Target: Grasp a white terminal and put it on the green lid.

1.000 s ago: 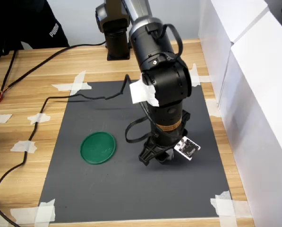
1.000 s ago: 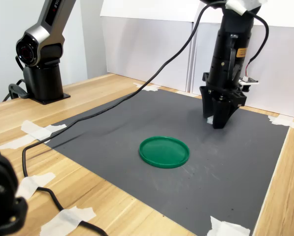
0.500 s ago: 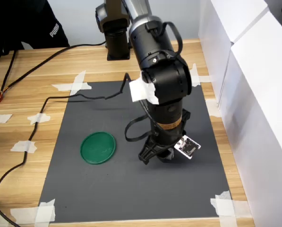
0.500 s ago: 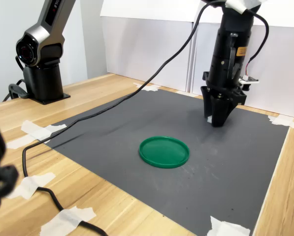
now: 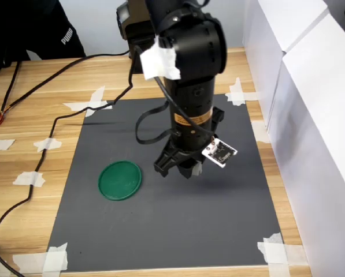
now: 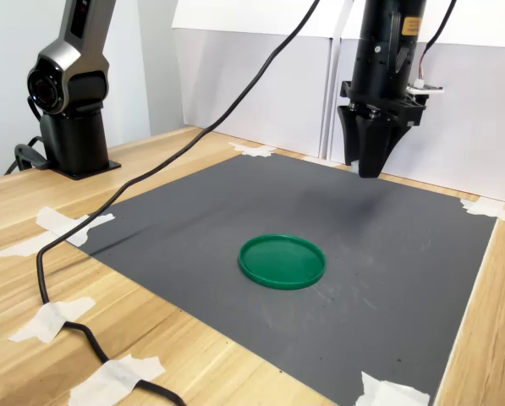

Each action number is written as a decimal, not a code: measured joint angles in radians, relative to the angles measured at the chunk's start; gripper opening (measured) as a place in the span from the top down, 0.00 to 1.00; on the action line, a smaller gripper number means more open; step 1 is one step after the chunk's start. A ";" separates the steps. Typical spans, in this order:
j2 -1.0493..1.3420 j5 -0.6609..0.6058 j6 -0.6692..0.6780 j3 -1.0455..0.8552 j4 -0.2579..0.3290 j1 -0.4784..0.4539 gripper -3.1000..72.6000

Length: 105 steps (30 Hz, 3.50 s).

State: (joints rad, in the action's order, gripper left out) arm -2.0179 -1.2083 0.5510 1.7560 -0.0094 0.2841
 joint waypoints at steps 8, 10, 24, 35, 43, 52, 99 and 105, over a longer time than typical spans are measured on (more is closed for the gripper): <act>0.066 -0.005 0.052 0.000 0.026 -0.159 0.48; 0.075 -0.005 0.060 0.000 0.028 -0.196 0.48; 0.145 0.029 0.091 -0.198 -0.009 -0.314 0.48; 0.127 0.172 0.103 -0.282 -0.020 -0.347 0.48; 0.072 0.192 0.133 -0.282 -0.020 -0.347 0.48; 0.052 0.208 0.163 -0.282 0.009 -0.347 0.46; 0.964 0.272 0.037 -0.580 0.234 -0.347 0.98; 1.264 0.457 0.035 -0.852 0.234 -0.347 0.98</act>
State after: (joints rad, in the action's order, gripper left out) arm -0.7541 -0.7515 0.5856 0.9044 0.2246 -0.0631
